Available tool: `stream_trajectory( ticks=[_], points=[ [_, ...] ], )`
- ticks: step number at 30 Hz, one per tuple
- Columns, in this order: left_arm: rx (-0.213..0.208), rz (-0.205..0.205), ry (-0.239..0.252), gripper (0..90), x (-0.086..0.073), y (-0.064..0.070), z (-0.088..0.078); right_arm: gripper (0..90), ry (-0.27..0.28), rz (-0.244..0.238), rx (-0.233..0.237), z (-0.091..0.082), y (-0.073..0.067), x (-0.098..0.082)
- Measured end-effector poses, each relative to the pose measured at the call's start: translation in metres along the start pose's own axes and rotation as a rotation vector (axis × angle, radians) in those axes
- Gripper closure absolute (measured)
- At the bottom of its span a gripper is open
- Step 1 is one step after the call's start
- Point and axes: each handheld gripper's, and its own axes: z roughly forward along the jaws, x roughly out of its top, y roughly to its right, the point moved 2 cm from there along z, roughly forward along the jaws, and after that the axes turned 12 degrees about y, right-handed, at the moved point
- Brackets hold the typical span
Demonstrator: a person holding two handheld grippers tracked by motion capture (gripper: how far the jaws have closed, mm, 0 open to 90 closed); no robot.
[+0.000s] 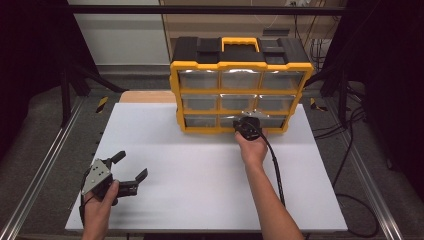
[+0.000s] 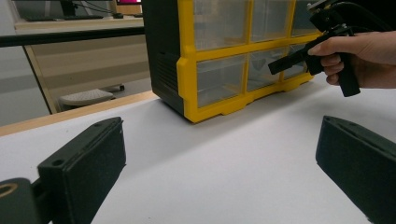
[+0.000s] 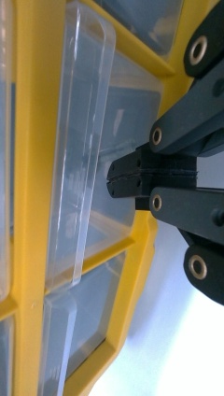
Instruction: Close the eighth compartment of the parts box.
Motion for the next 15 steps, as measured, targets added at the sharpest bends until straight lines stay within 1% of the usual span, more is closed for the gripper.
stream_trajectory(
  ticks=[1,2,4,7,11,12,15],
  points=[
    [0.000,0.001,-0.001,1.6,0.000,0.000,0.000,90.0,0.006,0.016,0.008,-0.001,-0.001,0.001],
    [0.000,0.000,-0.001,1.6,0.000,0.000,0.000,90.0,0.008,0.012,0.012,-0.002,-0.003,0.002],
    [0.000,0.000,-0.002,1.6,0.000,0.000,0.000,90.0,0.006,-0.007,0.019,-0.003,-0.006,0.002],
    [-0.001,-0.001,-0.001,1.6,0.000,0.000,0.000,90.0,-0.006,-0.043,0.017,-0.005,-0.007,0.001],
    [-0.002,0.002,-0.001,1.6,0.000,0.001,0.000,90.0,-0.014,-0.064,0.021,-0.010,-0.007,0.002],
    [-0.002,0.003,-0.002,1.6,0.000,0.001,0.000,90.0,-0.012,-0.076,0.022,-0.011,-0.007,0.003],
    [-0.001,0.003,-0.002,1.6,0.000,0.001,0.000,90.0,-0.012,-0.092,0.030,-0.015,-0.010,0.005]
  ],
)
